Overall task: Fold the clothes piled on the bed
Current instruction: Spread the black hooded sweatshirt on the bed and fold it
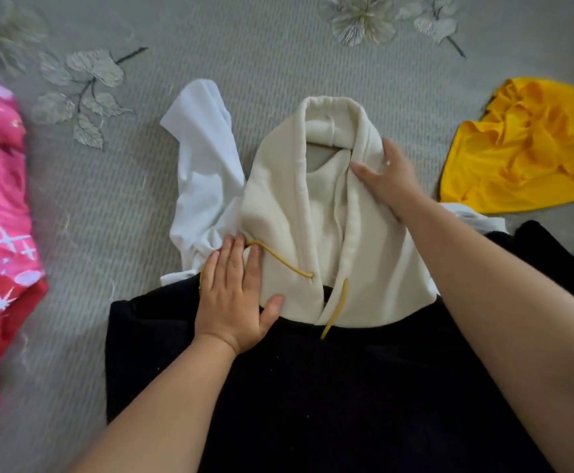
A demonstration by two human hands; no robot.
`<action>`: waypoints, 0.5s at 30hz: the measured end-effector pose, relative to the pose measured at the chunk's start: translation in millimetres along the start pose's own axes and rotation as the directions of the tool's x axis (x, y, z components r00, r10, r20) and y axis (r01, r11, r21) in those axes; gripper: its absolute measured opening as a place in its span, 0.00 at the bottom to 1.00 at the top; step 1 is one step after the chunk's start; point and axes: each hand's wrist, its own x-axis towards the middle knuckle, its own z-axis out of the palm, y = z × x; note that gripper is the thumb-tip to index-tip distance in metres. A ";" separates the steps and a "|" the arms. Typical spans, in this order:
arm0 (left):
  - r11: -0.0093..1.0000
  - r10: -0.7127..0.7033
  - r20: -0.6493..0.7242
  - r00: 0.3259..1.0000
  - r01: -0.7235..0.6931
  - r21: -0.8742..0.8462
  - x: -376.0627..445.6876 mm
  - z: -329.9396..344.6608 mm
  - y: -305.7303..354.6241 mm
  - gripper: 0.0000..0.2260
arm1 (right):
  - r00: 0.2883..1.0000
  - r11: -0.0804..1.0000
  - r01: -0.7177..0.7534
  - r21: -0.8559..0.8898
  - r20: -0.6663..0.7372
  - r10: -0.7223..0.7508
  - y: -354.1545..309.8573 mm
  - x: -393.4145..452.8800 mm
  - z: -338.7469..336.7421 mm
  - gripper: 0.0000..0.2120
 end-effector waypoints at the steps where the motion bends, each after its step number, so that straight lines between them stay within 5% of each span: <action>1: 1.000 0.007 -0.001 1.000 -0.007 0.005 0.6 0.2 -0.8 0.32 | 1.000 1.000 0.027 -0.007 0.007 -0.027 -0.7 -0.7 1.4 0.27; 4: 1.000 0.013 -0.016 1.000 -0.013 0.019 2.2 -0.6 -1.9 0.32 | 0.995 0.994 0.101 0.038 -0.025 -0.100 -9.7 -15.1 -6.1 0.19; 9: 0.994 0.059 -0.170 0.984 -0.074 -0.084 -4.2 -10.6 -1.8 0.27 | 0.917 0.915 0.394 0.089 -0.103 -0.385 -26.8 -71.2 -36.7 0.23; 15: 0.911 0.076 -0.543 0.836 -0.280 -0.303 -32.1 -102.7 5.6 0.21 | 0.620 0.634 0.750 -0.190 -0.134 -0.773 -11.6 -187.0 -51.3 0.23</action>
